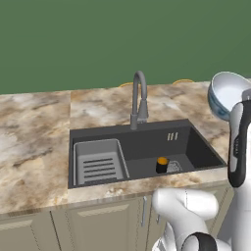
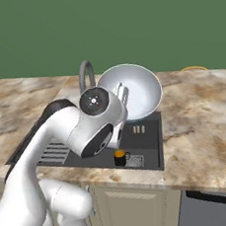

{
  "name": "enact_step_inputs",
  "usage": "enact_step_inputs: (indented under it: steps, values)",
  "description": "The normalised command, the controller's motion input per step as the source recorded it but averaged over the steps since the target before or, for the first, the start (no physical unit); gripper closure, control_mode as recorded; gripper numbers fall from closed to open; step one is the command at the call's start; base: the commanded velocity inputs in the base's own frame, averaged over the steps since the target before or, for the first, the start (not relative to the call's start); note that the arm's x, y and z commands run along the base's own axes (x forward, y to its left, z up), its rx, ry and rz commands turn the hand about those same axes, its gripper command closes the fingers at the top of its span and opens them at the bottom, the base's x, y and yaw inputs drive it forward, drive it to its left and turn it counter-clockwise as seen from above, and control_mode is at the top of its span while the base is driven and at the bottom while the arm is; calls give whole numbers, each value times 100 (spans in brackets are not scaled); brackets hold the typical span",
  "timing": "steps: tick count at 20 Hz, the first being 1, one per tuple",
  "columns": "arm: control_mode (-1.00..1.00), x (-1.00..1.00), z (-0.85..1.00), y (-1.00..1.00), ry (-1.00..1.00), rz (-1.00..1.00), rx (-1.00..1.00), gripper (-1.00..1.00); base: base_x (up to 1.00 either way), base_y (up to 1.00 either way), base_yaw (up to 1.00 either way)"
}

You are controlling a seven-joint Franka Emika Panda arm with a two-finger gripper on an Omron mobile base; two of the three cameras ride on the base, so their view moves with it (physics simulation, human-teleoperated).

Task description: Pick the mug and place it in the sink. Pick the bowl and place it in the open cabinet and then close the cabinet.

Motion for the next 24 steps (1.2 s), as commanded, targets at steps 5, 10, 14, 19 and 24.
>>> enact_step_inputs:
  steps: [5, 10, 14, 19, 24]
  values:
    - [-100, 0, 34, 45, 28, 8, 0, 100, 0, 0, 0]
    - [-100, 0, 42, 28, 7, 9, -3, 100, 0, 0, 0]
    - [-100, -11, 24, 29, 7, 14, -1, 100, 0, 0, 0]
    - [-100, -5, 4, 37, 5, 18, 0, 100, 0, 0, 0]
    - [-100, -2, 4, 23, 2, 13, -1, 100, 0, 0, 0]
